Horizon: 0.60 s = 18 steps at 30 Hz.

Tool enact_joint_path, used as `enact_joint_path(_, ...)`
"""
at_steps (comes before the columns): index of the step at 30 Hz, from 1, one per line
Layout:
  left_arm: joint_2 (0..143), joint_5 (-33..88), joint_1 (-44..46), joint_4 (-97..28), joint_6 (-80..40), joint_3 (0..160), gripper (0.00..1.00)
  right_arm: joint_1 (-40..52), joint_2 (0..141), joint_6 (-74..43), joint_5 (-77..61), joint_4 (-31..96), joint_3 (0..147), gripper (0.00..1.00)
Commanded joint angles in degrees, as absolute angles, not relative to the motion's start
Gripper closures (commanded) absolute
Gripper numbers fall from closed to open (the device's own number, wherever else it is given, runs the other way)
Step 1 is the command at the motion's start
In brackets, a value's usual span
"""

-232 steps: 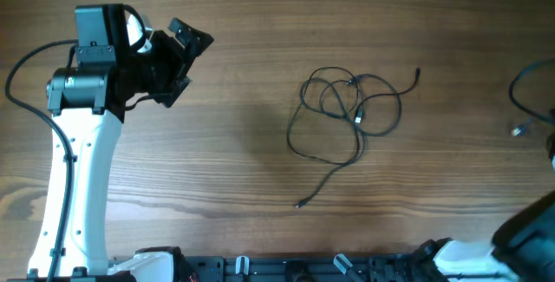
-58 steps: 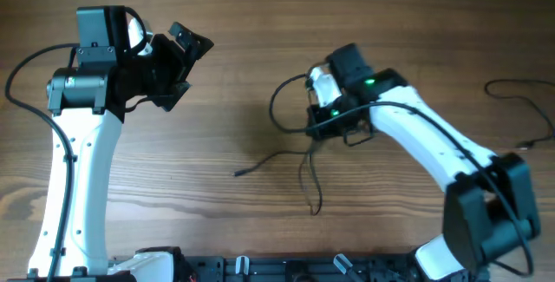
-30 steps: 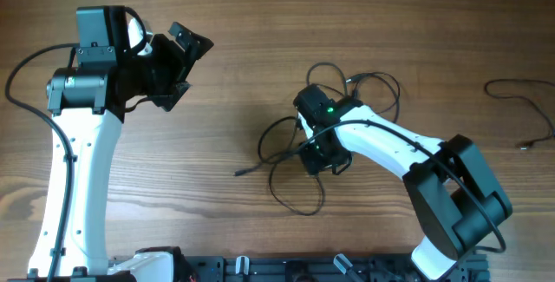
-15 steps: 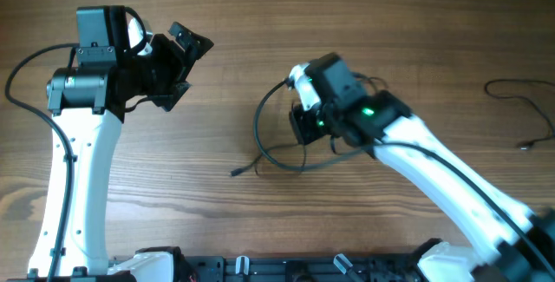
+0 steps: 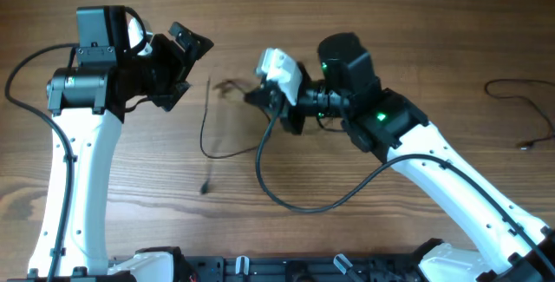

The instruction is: Untangle cables

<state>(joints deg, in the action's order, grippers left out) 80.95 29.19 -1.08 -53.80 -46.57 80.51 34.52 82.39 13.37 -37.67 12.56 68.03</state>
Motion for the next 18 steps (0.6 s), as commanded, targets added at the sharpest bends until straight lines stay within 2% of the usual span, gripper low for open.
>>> enact_joint_path(1,80.79,28.8,-1.23,-53.67,-45.41,80.58,0.0,29.56,80.86,-15.29,-9.87,9.39,68.53,0.96)
enact_joint_path(3,80.79,28.8,-1.23,-53.67,-45.41,80.58,0.0,26.52,80.88,-28.69,12.64,16.43,68.51,0.96)
enact_joint_path(4,80.79,28.8,-1.23,-53.67,-45.41,80.58,0.0,25.47,80.88,-31.18,17.63,19.68,68.51,0.96)
enact_joint_path(7,80.79,28.8,-1.23,-53.67,-45.41,80.58,0.0,22.24,81.17,-32.08,19.46,27.88,68.49,0.96)
enact_joint_path(9,80.79,28.8,-1.23,-53.67,-45.39,80.58,0.0,21.26,81.43,-26.48,22.72,31.09,68.03,0.96)
enact_joint_path(12,80.79,28.8,-1.23,-53.67,-45.41,80.6,0.0,17.85,81.43,-32.95,34.09,38.61,68.01,0.96)
enact_joint_path(15,80.79,28.8,-1.23,-53.67,-45.41,80.58,0.0,11.68,81.43,-35.31,30.76,41.47,68.01,0.96)
enact_joint_path(16,80.79,28.8,-1.23,-53.67,-45.39,80.58,0.0,9.58,81.43,-31.9,23.64,40.23,68.01,0.96)
enact_joint_path(18,80.79,28.8,-1.23,-53.67,-45.41,80.58,0.0,7.77,81.45,-13.8,7.53,35.57,67.99,0.96)
